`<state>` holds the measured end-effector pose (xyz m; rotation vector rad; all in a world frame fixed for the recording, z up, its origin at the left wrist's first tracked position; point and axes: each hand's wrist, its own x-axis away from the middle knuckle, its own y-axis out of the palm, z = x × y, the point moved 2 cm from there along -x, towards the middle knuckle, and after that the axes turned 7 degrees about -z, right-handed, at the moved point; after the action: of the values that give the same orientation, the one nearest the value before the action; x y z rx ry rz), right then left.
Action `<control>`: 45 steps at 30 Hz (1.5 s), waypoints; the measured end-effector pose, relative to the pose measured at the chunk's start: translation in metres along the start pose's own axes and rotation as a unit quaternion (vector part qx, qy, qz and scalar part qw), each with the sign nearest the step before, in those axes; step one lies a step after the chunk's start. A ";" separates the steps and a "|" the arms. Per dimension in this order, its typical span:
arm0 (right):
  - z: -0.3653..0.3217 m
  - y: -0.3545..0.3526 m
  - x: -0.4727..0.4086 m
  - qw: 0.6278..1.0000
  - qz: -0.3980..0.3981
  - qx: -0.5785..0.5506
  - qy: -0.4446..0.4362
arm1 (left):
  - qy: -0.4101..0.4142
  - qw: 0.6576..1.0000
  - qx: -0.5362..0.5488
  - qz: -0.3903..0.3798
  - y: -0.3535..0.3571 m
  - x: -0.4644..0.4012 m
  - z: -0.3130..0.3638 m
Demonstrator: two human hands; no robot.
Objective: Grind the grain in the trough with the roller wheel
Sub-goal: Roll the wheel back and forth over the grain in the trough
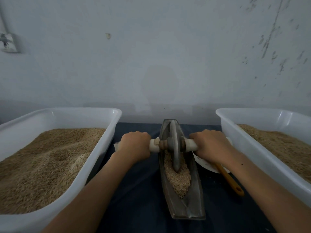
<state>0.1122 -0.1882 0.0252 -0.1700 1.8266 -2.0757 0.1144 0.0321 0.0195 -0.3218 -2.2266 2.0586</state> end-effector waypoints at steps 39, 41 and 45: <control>0.001 -0.007 0.003 0.995 -0.092 -0.042 -0.008 | -0.016 1.000 -0.024 -0.002 -0.004 0.005 0.006; 0.001 -0.006 0.004 0.995 -0.090 -0.043 -0.008 | -0.016 1.000 -0.026 -0.003 -0.004 0.005 0.006; 0.001 0.001 0.002 1.000 -0.009 -0.016 0.000 | -0.017 0.999 -0.012 0.027 -0.003 0.004 0.005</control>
<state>0.1107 -0.1897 0.0239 -0.1947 1.8645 -2.0594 0.1095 0.0281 0.0213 -0.3547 -2.2889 2.0795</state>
